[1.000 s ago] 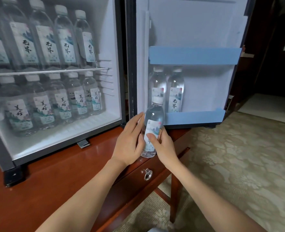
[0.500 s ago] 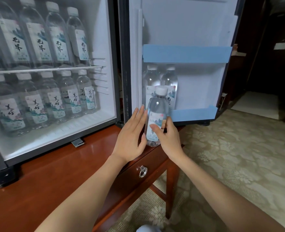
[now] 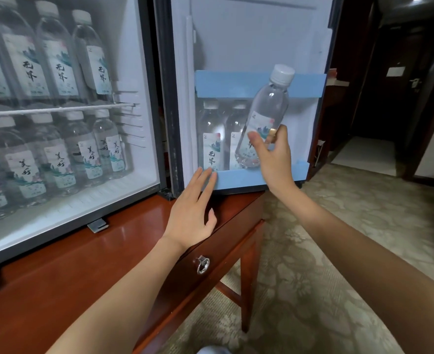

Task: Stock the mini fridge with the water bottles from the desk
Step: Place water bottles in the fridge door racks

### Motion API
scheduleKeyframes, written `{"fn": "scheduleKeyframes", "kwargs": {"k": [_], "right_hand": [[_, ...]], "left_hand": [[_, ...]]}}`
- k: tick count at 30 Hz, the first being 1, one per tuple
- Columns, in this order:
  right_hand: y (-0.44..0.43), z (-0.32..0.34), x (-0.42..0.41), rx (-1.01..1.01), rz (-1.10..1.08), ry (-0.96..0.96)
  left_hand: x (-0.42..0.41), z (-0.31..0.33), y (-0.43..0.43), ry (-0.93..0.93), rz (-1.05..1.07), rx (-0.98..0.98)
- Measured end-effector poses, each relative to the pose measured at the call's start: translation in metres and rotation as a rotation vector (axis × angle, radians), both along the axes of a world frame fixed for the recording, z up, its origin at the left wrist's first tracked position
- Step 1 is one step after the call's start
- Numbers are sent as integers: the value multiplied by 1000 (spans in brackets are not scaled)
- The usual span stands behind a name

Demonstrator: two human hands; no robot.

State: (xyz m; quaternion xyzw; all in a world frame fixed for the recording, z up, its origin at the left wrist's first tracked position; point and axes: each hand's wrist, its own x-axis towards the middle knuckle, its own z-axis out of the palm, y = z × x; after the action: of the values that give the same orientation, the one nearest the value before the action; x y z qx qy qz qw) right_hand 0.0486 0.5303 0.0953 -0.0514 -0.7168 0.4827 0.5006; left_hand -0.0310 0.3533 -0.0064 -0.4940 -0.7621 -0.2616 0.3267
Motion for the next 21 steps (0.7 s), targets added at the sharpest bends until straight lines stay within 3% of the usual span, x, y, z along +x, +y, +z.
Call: {"fn": "scheduleKeyframes", "kwargs": {"k": [9,21], "right_hand": [[28,-14,9,43,-33,-138],[28,-15,2,50,-51,-160]], "left_hand": [[14,2,26,-28,136,90],[15,-1,34,-23,175,111]]}}
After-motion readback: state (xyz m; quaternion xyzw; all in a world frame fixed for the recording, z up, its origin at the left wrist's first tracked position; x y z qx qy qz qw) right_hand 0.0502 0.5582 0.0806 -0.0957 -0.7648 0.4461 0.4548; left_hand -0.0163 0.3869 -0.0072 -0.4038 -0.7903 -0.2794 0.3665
